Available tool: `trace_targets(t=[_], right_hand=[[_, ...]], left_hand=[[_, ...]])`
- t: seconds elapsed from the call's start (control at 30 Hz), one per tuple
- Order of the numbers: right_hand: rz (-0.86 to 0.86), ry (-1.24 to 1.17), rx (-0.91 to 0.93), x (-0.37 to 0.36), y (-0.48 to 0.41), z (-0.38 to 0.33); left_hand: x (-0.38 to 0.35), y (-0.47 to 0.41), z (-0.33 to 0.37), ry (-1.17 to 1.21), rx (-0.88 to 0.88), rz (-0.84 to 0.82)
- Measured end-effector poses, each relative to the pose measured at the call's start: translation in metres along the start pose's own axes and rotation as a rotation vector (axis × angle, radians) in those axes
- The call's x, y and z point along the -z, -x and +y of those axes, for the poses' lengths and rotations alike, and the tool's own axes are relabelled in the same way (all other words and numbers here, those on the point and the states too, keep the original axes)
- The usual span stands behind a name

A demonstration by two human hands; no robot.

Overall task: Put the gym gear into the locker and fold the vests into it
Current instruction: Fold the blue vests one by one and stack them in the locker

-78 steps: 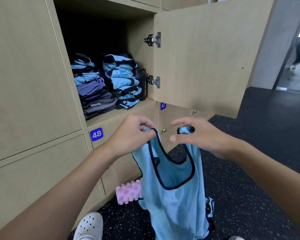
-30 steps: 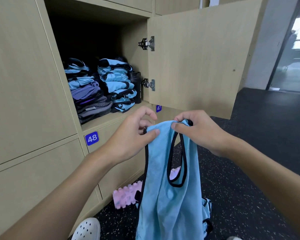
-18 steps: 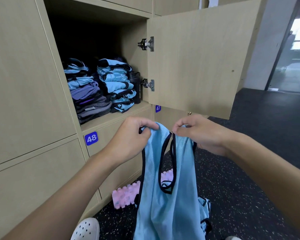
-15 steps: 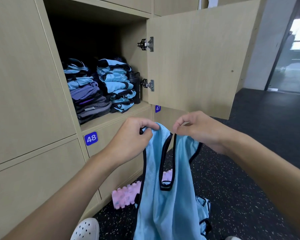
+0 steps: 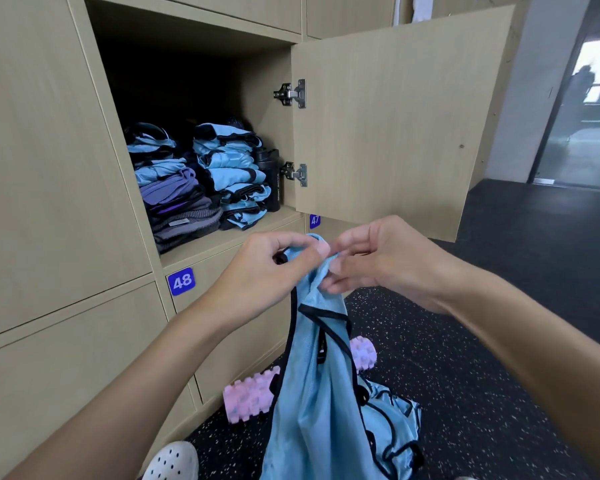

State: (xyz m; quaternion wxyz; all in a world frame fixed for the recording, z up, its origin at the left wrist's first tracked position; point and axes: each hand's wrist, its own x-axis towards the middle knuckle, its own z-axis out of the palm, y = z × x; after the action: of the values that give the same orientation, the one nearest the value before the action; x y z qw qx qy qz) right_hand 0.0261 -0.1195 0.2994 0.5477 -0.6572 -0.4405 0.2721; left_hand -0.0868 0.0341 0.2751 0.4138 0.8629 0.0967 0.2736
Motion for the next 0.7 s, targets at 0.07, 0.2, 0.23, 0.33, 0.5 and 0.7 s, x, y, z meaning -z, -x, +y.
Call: trace_targets(t=[0.07, 0.2, 0.23, 0.33, 0.5, 0.7], right_hand=[[0.122, 0.187, 0.068, -0.004, 0.0, -0.001], [0.261, 0.356, 0.157, -0.004, -0.001, -0.003], [0.278, 0.371, 0.166, -0.003, -0.001, -0.003], [0.297, 0.403, 0.174, -0.001, 0.0, -0.004], [0.342, 0.334, 0.253, -0.002, -0.002, -0.003], [0.141, 0.337, 0.264, 0.006, 0.003, -0.005]], left_hand=[[0.002, 0.002, 0.002, -0.043, 0.003, -0.046], [0.004, 0.004, 0.006, -0.135, -0.059, -0.096], [0.003, 0.004, 0.007, -0.145, -0.069, -0.086], [0.001, 0.006, 0.011, -0.106, -0.082, -0.033], [0.002, 0.007, 0.02, 0.01, -0.114, 0.073], [0.007, 0.008, 0.025, 0.121, -0.083, 0.105]])
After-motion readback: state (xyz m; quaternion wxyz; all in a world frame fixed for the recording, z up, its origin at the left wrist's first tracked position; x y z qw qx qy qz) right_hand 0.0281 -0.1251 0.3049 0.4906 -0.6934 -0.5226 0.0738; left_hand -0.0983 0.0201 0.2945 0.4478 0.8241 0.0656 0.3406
